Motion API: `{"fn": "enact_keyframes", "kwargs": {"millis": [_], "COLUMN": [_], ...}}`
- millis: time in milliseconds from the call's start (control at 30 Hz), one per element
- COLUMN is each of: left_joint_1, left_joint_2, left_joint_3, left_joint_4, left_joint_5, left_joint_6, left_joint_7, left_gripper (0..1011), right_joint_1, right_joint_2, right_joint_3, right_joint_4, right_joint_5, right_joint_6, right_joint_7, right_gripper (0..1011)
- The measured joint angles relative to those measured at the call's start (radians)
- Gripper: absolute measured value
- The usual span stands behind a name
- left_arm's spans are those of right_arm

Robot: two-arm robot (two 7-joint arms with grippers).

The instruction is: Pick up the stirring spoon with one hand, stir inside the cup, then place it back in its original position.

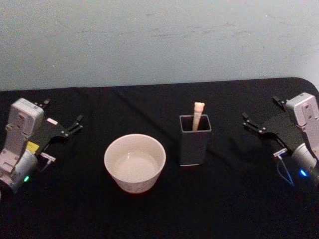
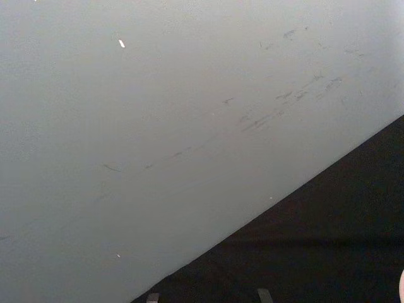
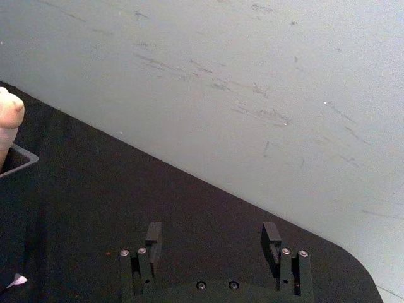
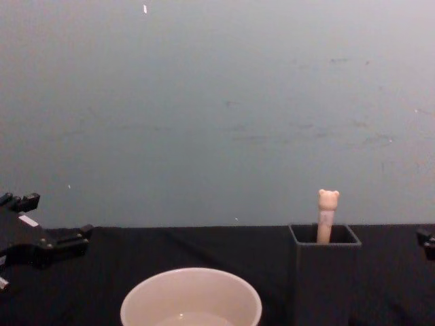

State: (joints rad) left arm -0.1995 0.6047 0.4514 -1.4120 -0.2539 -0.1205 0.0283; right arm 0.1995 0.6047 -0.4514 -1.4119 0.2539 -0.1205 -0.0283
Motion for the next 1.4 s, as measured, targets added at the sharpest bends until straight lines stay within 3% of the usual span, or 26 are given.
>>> {"fn": "enact_keyframes", "kwargs": {"millis": [1400], "left_joint_1": [0.000], "left_joint_2": [0.000], "left_joint_3": [0.000], "left_joint_4": [0.000], "left_joint_5": [0.000], "left_joint_6": [0.000], "left_joint_7": [0.000], "left_gripper": [1001], "right_joint_1": [0.000], "right_joint_2": [0.000], "right_joint_3": [0.000], "right_joint_4": [0.000], "right_joint_5": [0.000], "right_joint_6": [0.000], "right_joint_7": [0.000], "right_gripper": [1002]}}
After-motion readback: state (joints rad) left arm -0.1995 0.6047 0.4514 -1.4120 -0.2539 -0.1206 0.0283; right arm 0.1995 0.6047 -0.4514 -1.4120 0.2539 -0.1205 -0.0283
